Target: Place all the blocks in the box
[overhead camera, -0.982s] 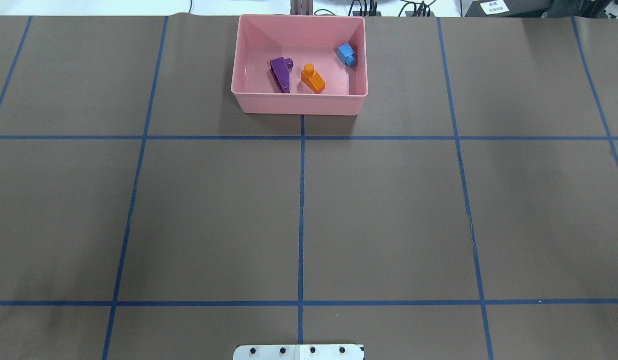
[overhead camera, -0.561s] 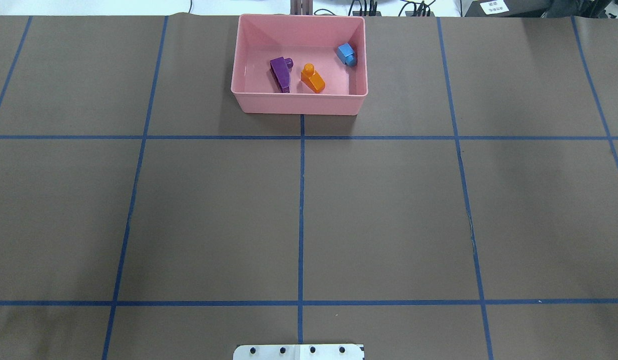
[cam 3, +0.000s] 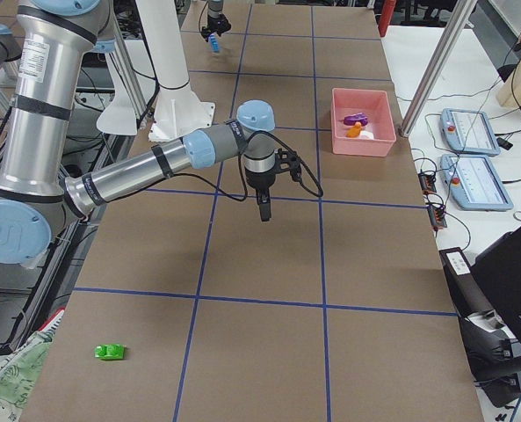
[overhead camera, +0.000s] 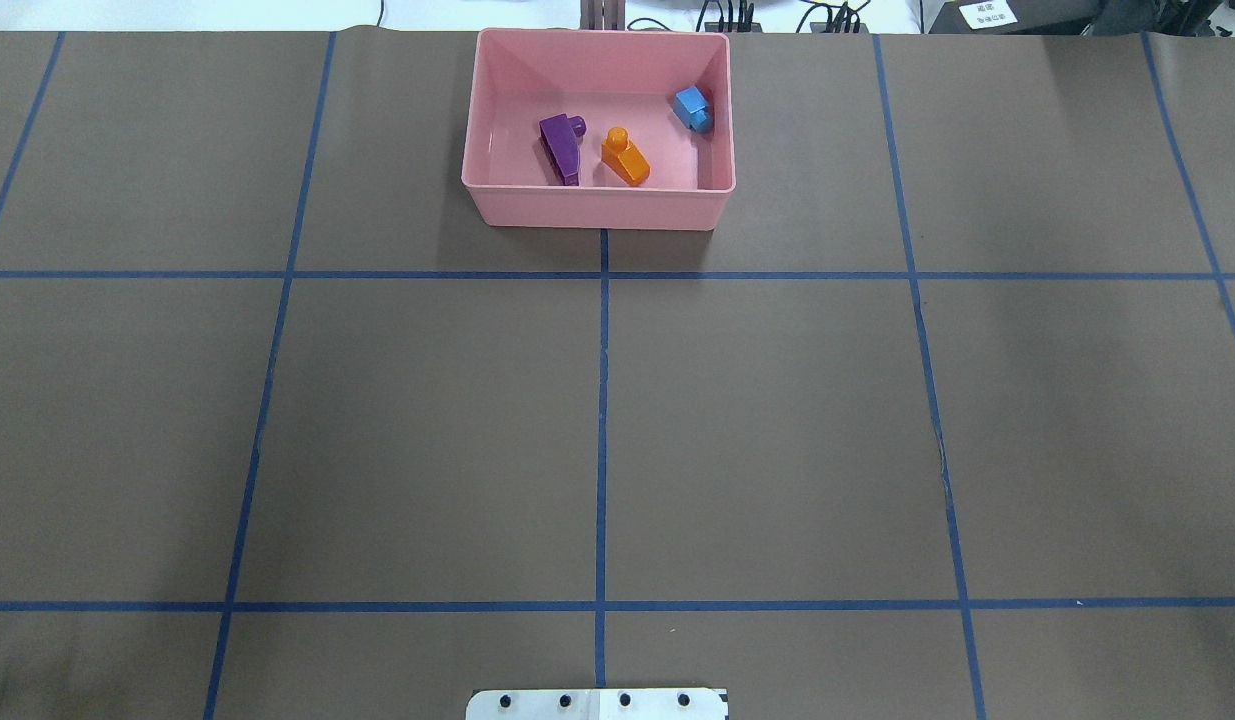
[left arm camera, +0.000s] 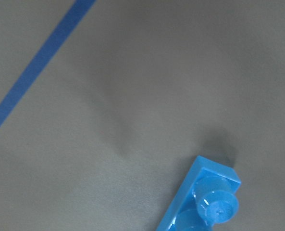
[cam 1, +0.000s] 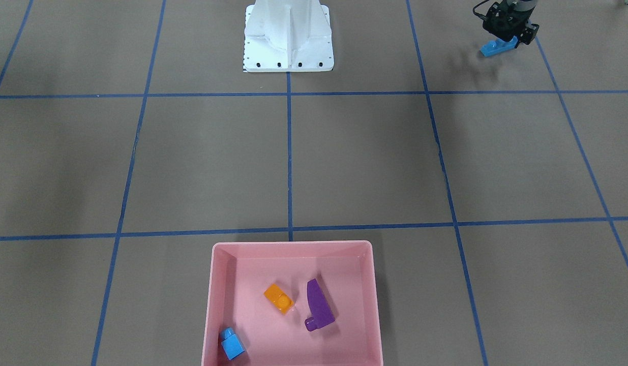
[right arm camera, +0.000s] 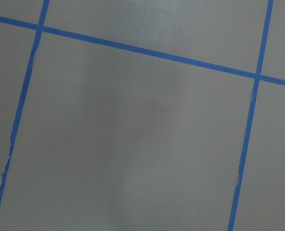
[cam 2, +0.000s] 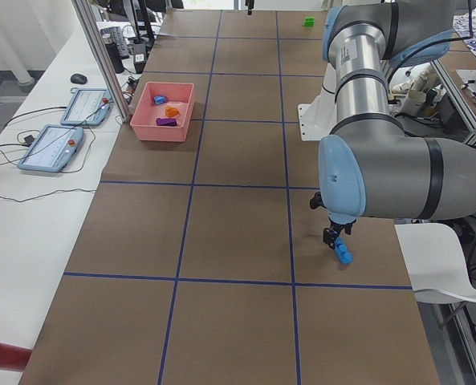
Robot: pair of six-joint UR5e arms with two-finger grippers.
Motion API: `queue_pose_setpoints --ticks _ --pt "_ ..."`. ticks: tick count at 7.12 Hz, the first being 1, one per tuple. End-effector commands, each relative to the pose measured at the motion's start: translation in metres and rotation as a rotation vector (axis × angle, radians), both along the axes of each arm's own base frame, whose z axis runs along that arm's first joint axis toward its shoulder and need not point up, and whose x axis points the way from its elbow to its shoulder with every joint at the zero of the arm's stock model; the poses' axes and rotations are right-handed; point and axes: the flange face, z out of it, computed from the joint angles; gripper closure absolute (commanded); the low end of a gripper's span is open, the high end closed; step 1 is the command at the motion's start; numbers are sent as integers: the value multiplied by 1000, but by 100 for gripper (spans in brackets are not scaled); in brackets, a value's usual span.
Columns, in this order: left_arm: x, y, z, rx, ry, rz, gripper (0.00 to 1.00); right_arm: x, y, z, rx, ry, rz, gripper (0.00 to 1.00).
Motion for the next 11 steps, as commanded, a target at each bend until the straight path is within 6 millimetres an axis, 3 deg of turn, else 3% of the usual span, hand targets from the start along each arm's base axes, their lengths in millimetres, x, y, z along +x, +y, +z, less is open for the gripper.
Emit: queue_pose_setpoints --ticks 1,7,8,9,11 --pt "3 4 2 -5 -4 6 39 0 0 0 0 0 0 0" --pt "11 6 11 -6 -6 5 40 -1 -1 -1 1 -2 -1 0" --pt "12 7 13 -8 -8 6 44 -1 -2 -1 1 -2 -1 0" --pt "12 6 13 -8 -8 3 55 -1 -2 -1 2 -2 -2 0" --pt "12 4 10 -8 -2 -7 95 -2 -3 -1 1 -2 -1 0"
